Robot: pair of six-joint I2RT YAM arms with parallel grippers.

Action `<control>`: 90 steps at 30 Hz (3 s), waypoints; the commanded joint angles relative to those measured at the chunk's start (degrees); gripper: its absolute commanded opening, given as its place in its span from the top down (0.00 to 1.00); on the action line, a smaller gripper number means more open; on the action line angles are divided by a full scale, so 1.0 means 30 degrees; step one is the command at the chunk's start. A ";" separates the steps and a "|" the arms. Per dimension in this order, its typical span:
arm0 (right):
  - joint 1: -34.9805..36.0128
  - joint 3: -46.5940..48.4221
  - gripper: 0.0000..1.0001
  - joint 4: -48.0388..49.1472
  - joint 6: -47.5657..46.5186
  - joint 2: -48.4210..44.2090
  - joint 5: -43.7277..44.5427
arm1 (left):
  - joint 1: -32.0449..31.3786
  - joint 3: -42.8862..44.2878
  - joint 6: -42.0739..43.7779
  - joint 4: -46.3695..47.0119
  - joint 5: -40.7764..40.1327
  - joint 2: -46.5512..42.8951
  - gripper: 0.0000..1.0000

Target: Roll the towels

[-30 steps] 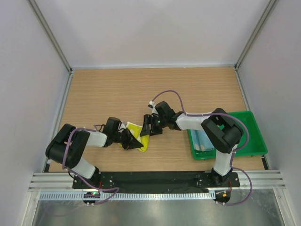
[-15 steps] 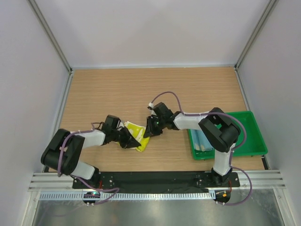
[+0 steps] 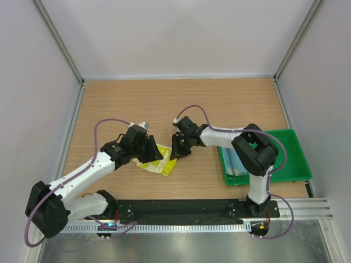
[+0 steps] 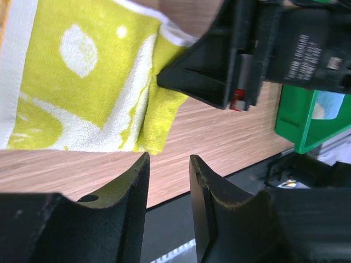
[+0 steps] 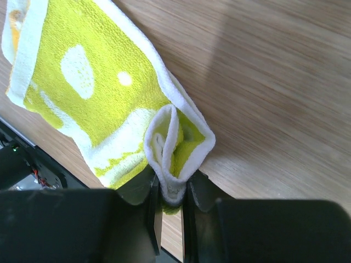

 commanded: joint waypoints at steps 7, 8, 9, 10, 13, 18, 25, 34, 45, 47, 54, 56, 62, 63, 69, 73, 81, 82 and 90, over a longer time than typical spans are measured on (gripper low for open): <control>0.0315 0.0923 0.93 -0.2652 -0.0277 -0.0398 0.0914 | -0.5970 0.3093 0.1913 -0.1483 -0.7177 0.2205 0.63; 0.0344 0.0981 0.93 -0.2712 -0.0305 -0.0340 0.0914 | -0.6586 0.3269 0.1913 -0.1366 -0.8167 0.2442 0.63; 0.0344 0.1098 0.93 -0.2799 -0.0248 -0.0310 0.0943 | -0.7637 0.3415 0.1942 -0.1162 -0.8554 0.2648 0.63; 0.0373 0.1128 0.94 -0.2974 -0.0218 -0.0281 0.0972 | -0.7995 0.3591 0.1942 -0.0956 -0.8819 0.2940 0.62; 0.0431 0.1275 0.94 -0.3180 -0.0218 -0.0281 0.0943 | -0.8876 0.3651 0.1942 -0.0281 -0.9259 0.3936 0.59; 0.0461 0.1246 0.94 -0.3386 -0.0276 -0.0251 0.0943 | -0.9756 0.4003 0.2409 -0.0046 -1.0373 0.5928 0.59; 0.0520 0.1275 0.95 -0.3386 -0.0306 -0.0339 0.0767 | -1.0020 0.4062 0.2733 -0.0134 -1.1254 0.7803 0.56; 0.0491 0.1187 0.96 -0.3240 -0.0131 -0.0720 0.0709 | -1.0108 0.3184 0.2617 0.0071 -1.0961 0.8596 0.56; 0.0520 0.1070 0.96 -0.3093 0.0046 -0.0691 0.0533 | -1.0342 0.2070 0.2352 -0.0280 -1.0551 0.9122 0.54; 0.0519 0.1099 0.96 -0.3093 0.0075 -0.0720 0.0504 | -1.0343 0.2069 0.2295 -0.0601 -1.0580 0.9299 0.54; 0.0519 0.1245 0.89 -0.3385 -0.0159 -0.0779 0.0416 | -1.0343 0.1981 0.2499 -0.0954 -1.0462 0.9621 0.76; 0.0490 0.1333 0.89 -0.3532 -0.0276 -0.0749 0.0386 | -1.0343 0.1952 0.2616 -0.1013 -1.0550 0.9855 0.85; 0.0520 0.1334 0.81 -0.3854 -0.0511 -0.0690 0.0619 | -1.0343 0.1572 0.2967 -0.0135 -0.9527 0.9303 0.98; 0.0491 0.1334 0.78 -0.3942 -0.0540 -0.0662 0.0708 | -1.0314 0.1571 0.2997 -0.0047 -0.9177 0.9155 1.00; -0.0124 0.1303 0.58 -0.4612 -0.1271 -0.0691 0.1146 | -1.0080 0.1484 0.3320 0.0217 -0.7593 0.7371 1.00; -0.0680 0.1830 0.53 -0.5640 -0.1916 -0.0574 0.1761 | -0.9465 0.1016 0.3319 0.0626 -0.6276 0.6138 1.00; -0.1970 0.3061 0.51 -0.7779 -0.2941 -0.0573 0.3519 | -0.8354 -0.0593 0.2646 0.1767 -0.4664 0.4351 1.00; -0.2087 0.3120 0.51 -0.7955 -0.3058 -0.0631 0.3811 | -0.8176 -0.0771 0.2530 0.1973 -0.4430 0.4030 1.00; -0.2469 0.3795 0.51 -0.8924 -0.3206 -0.1890 0.5424 | -0.5366 -0.2587 0.1826 0.5078 0.0892 0.2796 1.00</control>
